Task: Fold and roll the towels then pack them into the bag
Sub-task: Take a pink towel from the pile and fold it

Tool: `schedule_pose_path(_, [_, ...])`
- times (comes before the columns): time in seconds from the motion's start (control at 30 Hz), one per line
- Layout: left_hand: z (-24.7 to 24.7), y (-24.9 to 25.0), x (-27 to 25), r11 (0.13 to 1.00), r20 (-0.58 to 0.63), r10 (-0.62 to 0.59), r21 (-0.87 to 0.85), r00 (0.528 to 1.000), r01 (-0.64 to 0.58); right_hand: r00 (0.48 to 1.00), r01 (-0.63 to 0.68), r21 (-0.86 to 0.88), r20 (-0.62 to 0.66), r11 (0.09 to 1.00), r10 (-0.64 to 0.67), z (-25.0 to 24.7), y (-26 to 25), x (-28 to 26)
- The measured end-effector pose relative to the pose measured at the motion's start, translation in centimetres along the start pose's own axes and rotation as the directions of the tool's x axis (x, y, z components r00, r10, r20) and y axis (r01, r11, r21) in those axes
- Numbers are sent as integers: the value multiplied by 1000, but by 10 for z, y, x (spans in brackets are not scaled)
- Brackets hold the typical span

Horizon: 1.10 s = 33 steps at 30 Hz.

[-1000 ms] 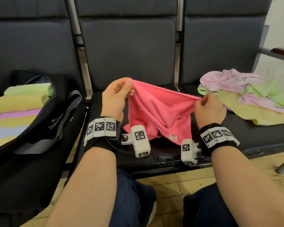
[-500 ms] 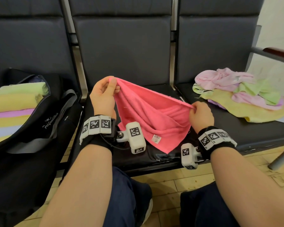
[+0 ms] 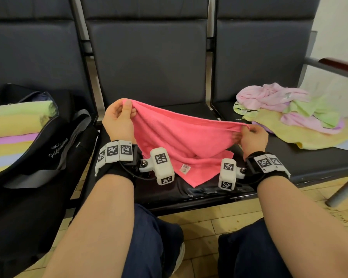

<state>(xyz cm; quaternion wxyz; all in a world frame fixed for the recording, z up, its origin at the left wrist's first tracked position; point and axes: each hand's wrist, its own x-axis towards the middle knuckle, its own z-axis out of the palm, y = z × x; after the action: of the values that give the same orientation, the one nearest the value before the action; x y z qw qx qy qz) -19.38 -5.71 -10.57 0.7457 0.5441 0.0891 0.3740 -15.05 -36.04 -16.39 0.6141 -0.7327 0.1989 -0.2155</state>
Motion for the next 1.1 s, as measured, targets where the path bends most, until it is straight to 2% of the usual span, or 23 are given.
schedule_pose_path(0.1, [0, -1, 2, 1000, -20, -10, -4, 1000, 10, 999, 48, 36, 1, 998, -48, -1, 5, 8])
schedule_pose_path(0.2, [1, -2, 2, 1000, -43, -14, -14, 999, 13, 999, 37, 84, 9, 996, -38, 0, -17, -6])
schedule_pose_path(0.33, [-1, -3, 3, 1000, -69, 8, 21, 998, -6, 990, 101, 22, -104, 995, -99, -5, -26, -14])
schedule_pose_path(0.47, [0, -5, 0, 994, -39, 38, 103, 999, -34, 985, 35, -62, -169, 997, -45, -13, -16, -20])
schedule_pose_path(0.57, [2, -6, -1, 989, -15, 53, 137, 998, -51, 982, -10, -19, -186, 1000, 6, -10, -14, -18])
schedule_pose_path(0.63, [2, -7, -1, 990, -21, 48, 130, 999, -45, 984, -95, 172, -132, 981, 118, -6, -17, -15])
schedule_pose_path(0.7, [1, -7, 0, 992, -40, 44, 121, 998, -39, 988, -126, 287, -55, 949, 147, -7, -18, -14])
schedule_pose_path(0.77, [-1, -7, 1, 994, -70, 36, 103, 997, -29, 995, -99, 270, 15, 958, 99, -9, -17, -14])
schedule_pose_path(0.83, [-3, -7, 3, 995, -95, 36, 100, 995, -27, 997, -56, 179, 67, 982, 45, -11, -13, -13])
schedule_pose_path(0.93, [-4, -6, 4, 995, -108, 26, 100, 994, -15, 994, -45, 108, 107, 993, 34, -16, -9, -12])
schedule_pose_path(1.1, [-3, -7, 3, 996, -136, 21, 91, 990, -9, 993, -67, 197, 109, 978, 46, -26, -14, -14])
